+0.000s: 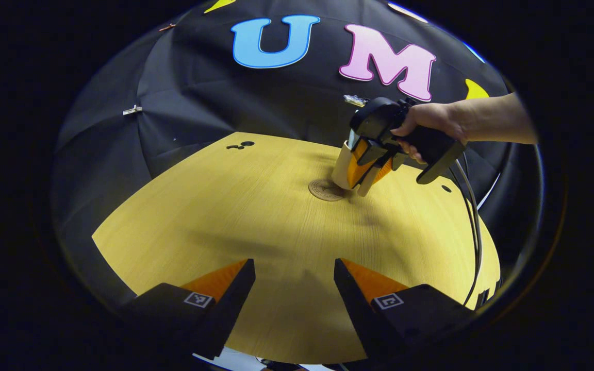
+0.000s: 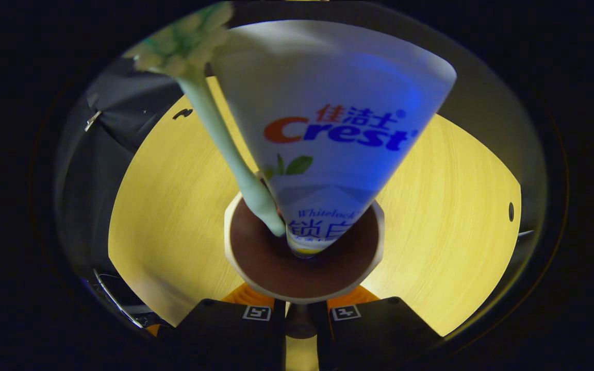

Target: Put the toothbrush and toothpaste on the desktop into the cup, then pick up the cup and place it on the coaster on the desktop.

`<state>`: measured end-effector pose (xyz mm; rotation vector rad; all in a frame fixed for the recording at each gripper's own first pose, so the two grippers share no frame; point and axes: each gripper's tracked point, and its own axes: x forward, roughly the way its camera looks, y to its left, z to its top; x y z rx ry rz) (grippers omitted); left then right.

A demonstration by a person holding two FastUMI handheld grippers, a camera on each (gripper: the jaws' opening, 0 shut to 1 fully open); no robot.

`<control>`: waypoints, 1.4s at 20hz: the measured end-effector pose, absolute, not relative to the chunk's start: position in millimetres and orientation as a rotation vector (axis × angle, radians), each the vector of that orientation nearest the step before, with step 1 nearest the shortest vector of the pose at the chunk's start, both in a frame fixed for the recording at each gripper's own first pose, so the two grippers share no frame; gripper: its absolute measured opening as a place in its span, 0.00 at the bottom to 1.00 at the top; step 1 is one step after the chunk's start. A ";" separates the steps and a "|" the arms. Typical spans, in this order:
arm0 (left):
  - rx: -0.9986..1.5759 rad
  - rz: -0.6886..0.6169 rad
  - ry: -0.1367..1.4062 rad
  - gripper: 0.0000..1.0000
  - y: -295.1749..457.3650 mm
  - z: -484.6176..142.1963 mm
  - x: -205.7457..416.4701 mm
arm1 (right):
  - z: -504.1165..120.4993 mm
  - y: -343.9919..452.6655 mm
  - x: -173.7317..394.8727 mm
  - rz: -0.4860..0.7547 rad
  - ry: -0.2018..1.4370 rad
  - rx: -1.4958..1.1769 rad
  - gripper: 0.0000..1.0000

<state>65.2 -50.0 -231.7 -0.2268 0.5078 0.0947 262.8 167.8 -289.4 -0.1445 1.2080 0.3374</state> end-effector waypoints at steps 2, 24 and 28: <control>-0.242 0.099 0.509 0.98 -47.8 -231.3 64.0 | -292.1 176.2 261.2 0.347 1.222 -0.145 0.28; -0.238 0.150 0.511 0.98 -15.2 -217.5 38.9 | -272.2 189.7 231.9 0.350 1.184 -0.231 0.97; -0.216 0.112 0.456 0.98 -19.1 -188.5 33.8 | -229.2 166.5 222.0 0.324 1.056 -0.202 0.99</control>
